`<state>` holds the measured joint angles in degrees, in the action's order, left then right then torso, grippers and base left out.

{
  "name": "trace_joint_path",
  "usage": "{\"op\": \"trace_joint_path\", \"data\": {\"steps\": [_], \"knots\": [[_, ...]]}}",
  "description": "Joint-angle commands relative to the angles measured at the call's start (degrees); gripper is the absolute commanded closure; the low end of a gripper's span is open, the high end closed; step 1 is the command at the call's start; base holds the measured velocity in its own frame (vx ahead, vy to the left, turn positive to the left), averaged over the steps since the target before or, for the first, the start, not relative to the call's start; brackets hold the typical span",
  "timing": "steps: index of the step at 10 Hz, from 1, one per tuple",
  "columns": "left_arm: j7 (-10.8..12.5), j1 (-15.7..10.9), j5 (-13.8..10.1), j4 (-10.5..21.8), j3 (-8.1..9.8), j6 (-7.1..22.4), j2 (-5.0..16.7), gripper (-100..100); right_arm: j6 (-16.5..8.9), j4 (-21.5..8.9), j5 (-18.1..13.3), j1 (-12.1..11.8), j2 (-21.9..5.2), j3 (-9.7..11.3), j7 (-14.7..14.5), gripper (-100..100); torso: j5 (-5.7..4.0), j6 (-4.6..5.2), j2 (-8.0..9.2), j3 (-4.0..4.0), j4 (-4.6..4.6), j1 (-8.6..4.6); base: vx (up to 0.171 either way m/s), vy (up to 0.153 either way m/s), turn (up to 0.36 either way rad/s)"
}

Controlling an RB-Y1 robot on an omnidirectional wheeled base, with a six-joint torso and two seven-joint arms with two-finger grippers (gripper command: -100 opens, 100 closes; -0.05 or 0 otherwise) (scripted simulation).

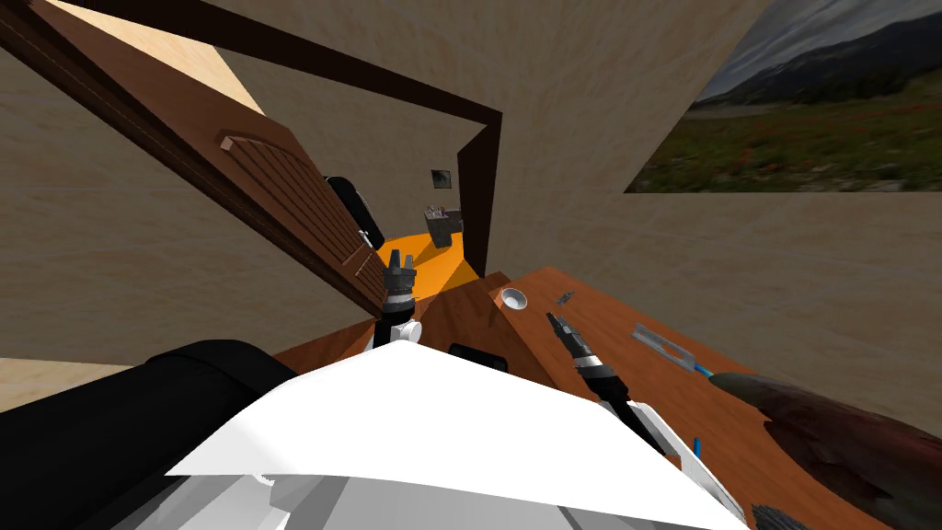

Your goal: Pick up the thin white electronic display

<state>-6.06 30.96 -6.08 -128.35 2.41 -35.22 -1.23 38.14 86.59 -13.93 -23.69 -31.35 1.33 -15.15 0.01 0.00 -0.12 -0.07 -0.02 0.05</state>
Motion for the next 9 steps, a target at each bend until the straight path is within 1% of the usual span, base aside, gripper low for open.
{"op": "trace_joint_path", "data": {"steps": [1,2,3,4,5,6,7,8,9], "knots": [[0.0,0.0,0.0,0.0,0.0,0.0,0.0,0,-0.2,-2.6,-0.6,-0.2,-0.9,0.6,-0.3,-100,0.0,0.0,0.0,0.0,0.0,0.0,0.03,0.004,0.129],[0.0,0.0,0.0,0.0,0.01,0.0,0.0,0,-0.2,-2.6,-0.6,-0.2,-0.9,0.6,-0.3,-100,0.0,0.06,0.01,0.0,0.0,-0.02,0.014,0.0,-0.024],[0.0,0.0,0.0,0.0,0.01,0.0,0.0,0,0.0,-4.5,-1.7,-0.3,-2.6,2.0,-1.0,-100,0.0,0.06,0.06,0.03,0.01,-0.02,0.024,0.012,0.221],[0.0,0.0,0.0,0.0,0.0,0.0,0.0,0,0.0,-5.7,-1.7,-0.3,-2.6,2.0,-1.0,-100,0.0,0.01,0.03,0.02,0.01,0.0,0.03,0.003,0.174],[0.0,0.0,0.0,0.0,0.01,0.0,0.0,0,0.0,-6.7,-1.7,-0.3,-2.6,2.0,-1.0,-100,0.0,0.05,0.02,0.01,0.0,-0.02,0.017,-0.002,0.022],[0.0,0.0,0.0,0.0,0.01,0.0,0.0,0,0.2,-8.8,-2.8,-0.4,-4.2,3.5,-1.6,-100,0.0,0.06,0.04,0.02,0.01,-0.03,0.033,0.005,0.237],[0.0,0.0,0.0,0.0,0.0,0.0,0.0,0,0.2,-10.6,-2.8,-0.4,-4.2,3.5,-1.6,-100,0.0,0.0,-0.01,0.0,0.0,-0.02,0.037,0.004,0.188],[0.0,0.0,0.0,0.0,0.01,0.0,0.0,0,0.4,-12.7,-4.0,-0.5,-5.8,5.0,-2.2,-100,0.0,0.06,-0.01,-0.01,-0.01,-0.03,0.049,0.004,0.289],[0.0,0.0,0.0,0.0,0.0,0.0,0.0,0,0.4,-15.1,-4.0,-0.5,-5.8,5.0,-2.2,-100,0.0,0.0,-0.07,-0.04,-0.01,-0.03,0.045,-0.003,0.156]]}}
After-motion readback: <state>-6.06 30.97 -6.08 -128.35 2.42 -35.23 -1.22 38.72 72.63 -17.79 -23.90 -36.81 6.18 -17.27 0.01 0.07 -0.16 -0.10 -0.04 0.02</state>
